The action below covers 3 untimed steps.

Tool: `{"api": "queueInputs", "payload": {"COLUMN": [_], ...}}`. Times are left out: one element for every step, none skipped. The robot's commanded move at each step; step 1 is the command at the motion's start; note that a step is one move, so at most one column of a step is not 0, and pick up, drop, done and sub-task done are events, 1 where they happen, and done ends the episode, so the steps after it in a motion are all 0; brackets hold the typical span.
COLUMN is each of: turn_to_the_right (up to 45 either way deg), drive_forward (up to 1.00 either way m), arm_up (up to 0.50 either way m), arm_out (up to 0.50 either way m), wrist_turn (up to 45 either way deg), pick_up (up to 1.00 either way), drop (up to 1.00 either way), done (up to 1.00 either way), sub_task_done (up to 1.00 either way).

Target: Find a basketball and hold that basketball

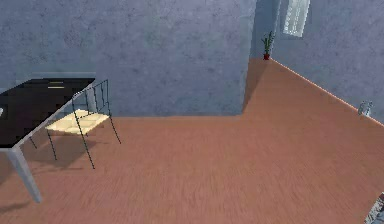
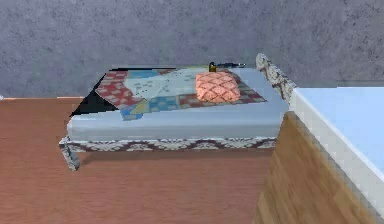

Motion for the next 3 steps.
{"api": "queueInputs", "payload": {"turn_to_the_right": [0.0, 45.0, 36.0], "drive_forward": [0.05, 0.0, 0.0], "arm_up": [0.0, 0.0, 0.0], "arm_out": [0.0, 0.0, 0.0], "wrist_turn": [0.0, 0.0, 0.0], "pick_up": [0.0, 0.0, 0.0], "drop": [0.0, 0.0, 0.0], "done": [0.0, 0.0, 0.0], "sub_task_done": [0.0, 0.0, 0.0]}}
